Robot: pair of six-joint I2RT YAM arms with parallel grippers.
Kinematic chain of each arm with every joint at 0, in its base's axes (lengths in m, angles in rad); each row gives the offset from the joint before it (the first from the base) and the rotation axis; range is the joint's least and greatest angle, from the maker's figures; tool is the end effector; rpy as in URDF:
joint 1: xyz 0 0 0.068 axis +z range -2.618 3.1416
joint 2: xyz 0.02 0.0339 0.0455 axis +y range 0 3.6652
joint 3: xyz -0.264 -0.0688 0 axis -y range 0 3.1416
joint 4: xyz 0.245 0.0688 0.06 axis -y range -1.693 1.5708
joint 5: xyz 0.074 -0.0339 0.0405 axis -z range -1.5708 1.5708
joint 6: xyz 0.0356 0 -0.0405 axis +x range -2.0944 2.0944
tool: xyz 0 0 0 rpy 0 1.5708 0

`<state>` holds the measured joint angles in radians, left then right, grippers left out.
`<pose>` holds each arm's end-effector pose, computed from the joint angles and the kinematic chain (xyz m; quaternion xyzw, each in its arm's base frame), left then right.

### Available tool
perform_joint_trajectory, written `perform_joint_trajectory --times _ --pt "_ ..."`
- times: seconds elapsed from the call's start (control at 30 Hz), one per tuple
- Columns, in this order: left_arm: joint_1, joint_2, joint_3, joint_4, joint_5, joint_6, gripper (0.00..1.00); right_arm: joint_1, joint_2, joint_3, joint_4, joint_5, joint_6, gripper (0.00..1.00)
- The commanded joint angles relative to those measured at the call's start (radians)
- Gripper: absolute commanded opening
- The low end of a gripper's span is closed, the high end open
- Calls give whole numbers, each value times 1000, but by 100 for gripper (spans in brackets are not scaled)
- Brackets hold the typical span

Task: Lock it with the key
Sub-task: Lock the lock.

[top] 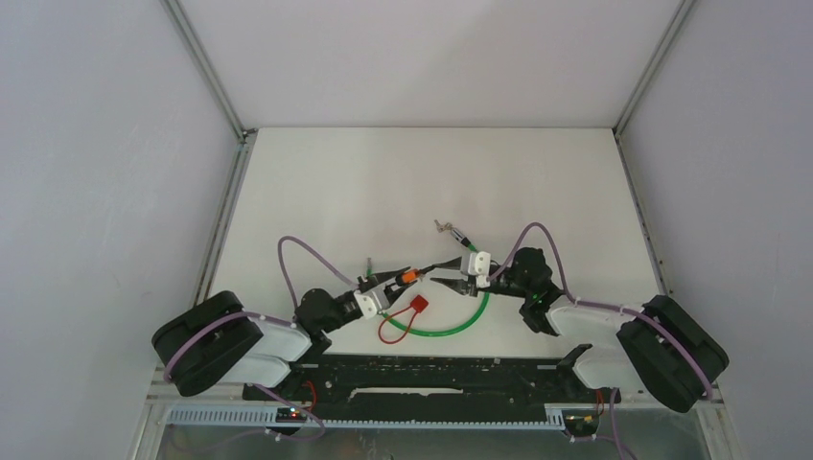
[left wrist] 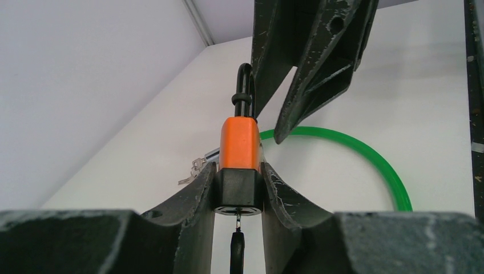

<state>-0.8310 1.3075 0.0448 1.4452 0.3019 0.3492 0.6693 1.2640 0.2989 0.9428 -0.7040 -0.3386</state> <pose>0.1196 -0.1467 0.1727 0.4480 0.4612 -0.2747 0.7150 0.1662 0.1609 0.1957 -0.5352 0.4713 0.3512 0.6068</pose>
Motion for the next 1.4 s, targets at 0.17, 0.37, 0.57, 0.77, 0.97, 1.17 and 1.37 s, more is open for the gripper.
perform_joint_trajectory --times 0.17,0.37,0.57,0.77,0.97,1.17,1.37 --pt "5 -16 -6 145 -8 10 0 23 50 39 40 -111 23 34" --pt "4 -12 -3 146 10 8 0 38 69 40 58 -76 18 34" --pt "6 -3 4 146 44 -4 0 57 118 40 125 -35 36 34" --pt "5 -5 5 146 67 -10 0 69 147 37 184 32 74 38" --pt "5 -4 5 146 69 -10 0 60 172 11 314 47 143 36" --pt "5 -6 4 146 67 -10 0 34 194 5 380 2 194 11" --pt "5 -13 0 146 60 -8 0 25 198 5 384 -15 198 9"
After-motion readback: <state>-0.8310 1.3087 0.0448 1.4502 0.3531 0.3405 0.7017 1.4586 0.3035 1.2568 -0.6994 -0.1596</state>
